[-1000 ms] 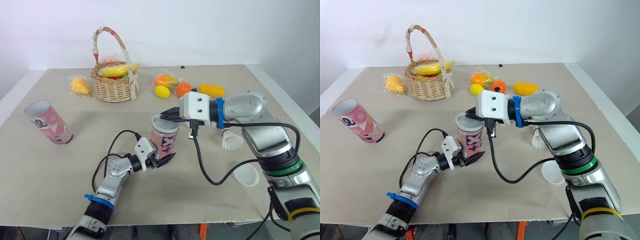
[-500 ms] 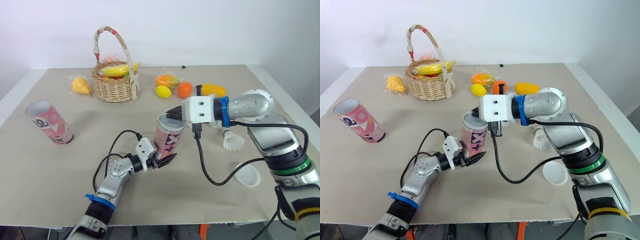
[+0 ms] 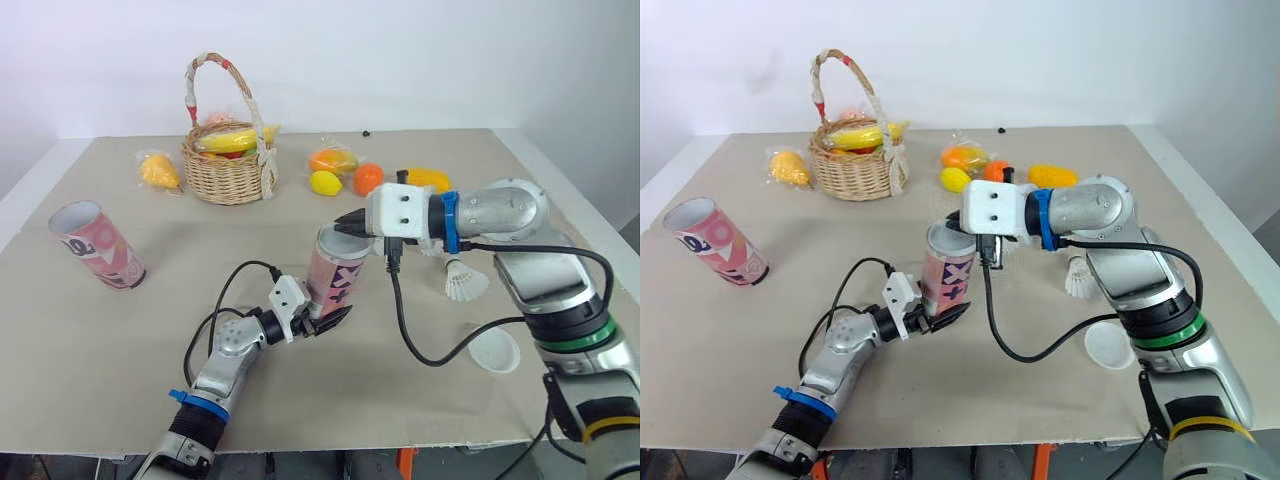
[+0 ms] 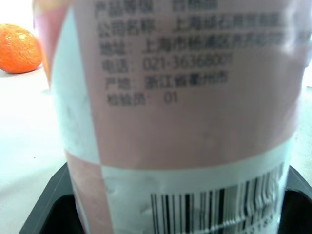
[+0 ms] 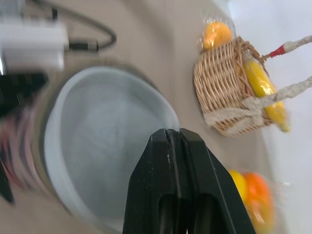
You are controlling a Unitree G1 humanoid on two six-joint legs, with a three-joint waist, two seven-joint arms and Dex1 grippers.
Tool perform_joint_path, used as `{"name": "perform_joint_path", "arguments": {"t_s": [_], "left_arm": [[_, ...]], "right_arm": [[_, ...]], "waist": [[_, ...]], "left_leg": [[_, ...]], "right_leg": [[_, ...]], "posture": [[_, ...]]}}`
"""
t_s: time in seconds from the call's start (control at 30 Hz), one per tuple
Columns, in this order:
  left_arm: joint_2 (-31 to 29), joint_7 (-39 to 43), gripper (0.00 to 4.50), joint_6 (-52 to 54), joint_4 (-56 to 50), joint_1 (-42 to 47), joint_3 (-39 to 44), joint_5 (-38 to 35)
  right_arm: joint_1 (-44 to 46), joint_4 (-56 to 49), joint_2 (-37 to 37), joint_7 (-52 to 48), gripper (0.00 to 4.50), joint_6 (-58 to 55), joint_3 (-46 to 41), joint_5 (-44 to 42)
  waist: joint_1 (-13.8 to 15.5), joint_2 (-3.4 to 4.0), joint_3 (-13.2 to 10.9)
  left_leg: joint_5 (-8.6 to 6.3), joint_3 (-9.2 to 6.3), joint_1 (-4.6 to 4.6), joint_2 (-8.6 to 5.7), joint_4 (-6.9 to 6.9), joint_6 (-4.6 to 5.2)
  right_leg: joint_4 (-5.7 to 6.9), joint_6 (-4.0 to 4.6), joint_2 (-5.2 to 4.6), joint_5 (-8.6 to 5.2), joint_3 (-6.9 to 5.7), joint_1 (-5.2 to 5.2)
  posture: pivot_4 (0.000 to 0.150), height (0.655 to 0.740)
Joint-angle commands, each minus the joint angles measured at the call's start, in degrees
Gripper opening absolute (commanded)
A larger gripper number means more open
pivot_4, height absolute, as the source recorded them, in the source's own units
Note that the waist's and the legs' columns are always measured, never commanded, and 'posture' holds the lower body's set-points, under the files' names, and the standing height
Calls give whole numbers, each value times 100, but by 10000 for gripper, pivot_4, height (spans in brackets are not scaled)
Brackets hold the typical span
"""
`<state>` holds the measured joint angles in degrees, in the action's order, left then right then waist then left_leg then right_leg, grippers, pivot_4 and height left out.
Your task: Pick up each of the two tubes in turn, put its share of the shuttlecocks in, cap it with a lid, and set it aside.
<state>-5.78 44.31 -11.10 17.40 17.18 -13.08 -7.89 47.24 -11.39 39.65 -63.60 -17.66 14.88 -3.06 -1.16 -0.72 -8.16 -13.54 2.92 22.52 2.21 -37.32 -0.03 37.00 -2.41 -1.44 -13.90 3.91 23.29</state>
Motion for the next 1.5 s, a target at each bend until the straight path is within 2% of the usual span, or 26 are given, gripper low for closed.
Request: {"name": "perform_joint_path", "arguments": {"t_s": [0.03,0.27,0.53,1.13,1.5], "left_arm": [[-33,-1,32557,136,332,-162,-101,102],[-33,14,32557,135,331,-173,-92,80],[2,36,32557,126,379,-128,-88,99],[-11,56,32557,140,382,-121,-80,117],[-19,62,32557,133,438,-78,-61,122]], "right_arm": [[96,-161,-32,-98,426,-143,-21,-149],[330,-260,-32,-201,426,-563,-366,-601],[235,-545,-168,-155,426,-832,-163,-782],[-71,-621,-112,-326,426,-772,276,-493],[-108,-575,-370,-65,426,-355,355,-88]], "waist": [[0,0,0],[1,-10,-6],[1,-11,-8],[0,-10,-7],[-3,-11,-7]], "left_leg": [[0,-1,0,1,1,0],[0,0,8,0,2,0],[0,-1,19,-1,3,0],[0,-3,18,-2,7,0],[0,-4,13,1,8,0]], "right_leg": [[0,0,2,0,-1,2],[-1,-1,-2,-1,0,9],[-4,-2,-4,-2,-1,18],[-8,-2,-5,-3,-3,17],[-8,0,-3,-2,-7,20]], "posture": [[1500,7400],[1500,7400],[1500,7400],[1500,7400],[1500,7400]]}}
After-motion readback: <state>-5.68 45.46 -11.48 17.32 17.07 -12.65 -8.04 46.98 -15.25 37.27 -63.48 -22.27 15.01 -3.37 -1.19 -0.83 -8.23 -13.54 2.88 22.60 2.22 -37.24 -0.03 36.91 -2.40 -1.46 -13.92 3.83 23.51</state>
